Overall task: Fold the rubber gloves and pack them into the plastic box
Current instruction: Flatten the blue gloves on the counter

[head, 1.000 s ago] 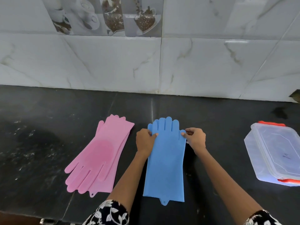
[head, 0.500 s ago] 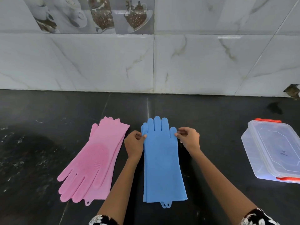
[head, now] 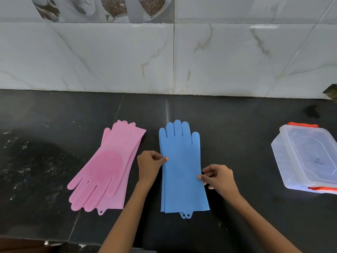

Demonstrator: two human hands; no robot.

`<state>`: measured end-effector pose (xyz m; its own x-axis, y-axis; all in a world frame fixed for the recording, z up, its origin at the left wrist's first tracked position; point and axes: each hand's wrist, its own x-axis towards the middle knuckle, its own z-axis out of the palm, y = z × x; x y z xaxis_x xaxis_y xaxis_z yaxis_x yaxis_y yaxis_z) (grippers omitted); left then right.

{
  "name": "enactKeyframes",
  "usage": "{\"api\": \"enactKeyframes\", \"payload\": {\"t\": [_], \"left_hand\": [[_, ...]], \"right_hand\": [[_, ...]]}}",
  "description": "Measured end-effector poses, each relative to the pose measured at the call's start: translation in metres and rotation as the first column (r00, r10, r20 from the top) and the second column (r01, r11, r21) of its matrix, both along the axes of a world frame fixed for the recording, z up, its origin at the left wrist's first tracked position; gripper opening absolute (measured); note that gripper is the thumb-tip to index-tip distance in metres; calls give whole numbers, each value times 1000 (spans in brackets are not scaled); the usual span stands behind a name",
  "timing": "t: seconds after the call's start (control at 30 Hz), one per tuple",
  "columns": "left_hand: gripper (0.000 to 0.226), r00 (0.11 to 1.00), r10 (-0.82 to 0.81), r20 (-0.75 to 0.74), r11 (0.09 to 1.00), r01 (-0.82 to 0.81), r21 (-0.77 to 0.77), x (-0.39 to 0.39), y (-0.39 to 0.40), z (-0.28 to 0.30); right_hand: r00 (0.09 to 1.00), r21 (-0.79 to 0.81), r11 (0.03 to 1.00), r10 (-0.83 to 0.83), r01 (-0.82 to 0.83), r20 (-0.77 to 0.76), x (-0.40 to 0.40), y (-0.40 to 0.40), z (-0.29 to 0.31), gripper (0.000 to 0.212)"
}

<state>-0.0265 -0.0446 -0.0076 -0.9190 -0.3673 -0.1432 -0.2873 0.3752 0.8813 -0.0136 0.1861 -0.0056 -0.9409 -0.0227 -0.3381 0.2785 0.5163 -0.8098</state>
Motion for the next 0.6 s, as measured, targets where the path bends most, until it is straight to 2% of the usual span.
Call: {"api": "enactKeyframes", "payload": {"t": [0.17, 0.33, 0.4, 0.5, 0.6], "left_hand": [[17, 998, -52, 33, 997, 54, -47, 47, 10, 1], [17, 996, -70, 46, 970, 79, -232, 58, 19, 3], [17, 994, -91, 54, 963, 102, -250, 56, 19, 4], [16, 992, -82, 97, 981, 98, -168, 51, 11, 5], [14, 985, -32, 168, 997, 20, 76, 49, 0, 3]], "right_hand": [[1000, 38, 999, -3, 3, -3, 22, 0, 2, 18], [1000, 18, 1000, -15, 15, 1, 27, -2, 8, 16], [1000, -9, 1000, -22, 22, 7, 27, -3, 11, 16], [998, -92, 995, -45, 48, 39, 25, -5, 16, 18], [991, -194, 977, -67, 90, 119, 29, -8, 18, 20]]}}
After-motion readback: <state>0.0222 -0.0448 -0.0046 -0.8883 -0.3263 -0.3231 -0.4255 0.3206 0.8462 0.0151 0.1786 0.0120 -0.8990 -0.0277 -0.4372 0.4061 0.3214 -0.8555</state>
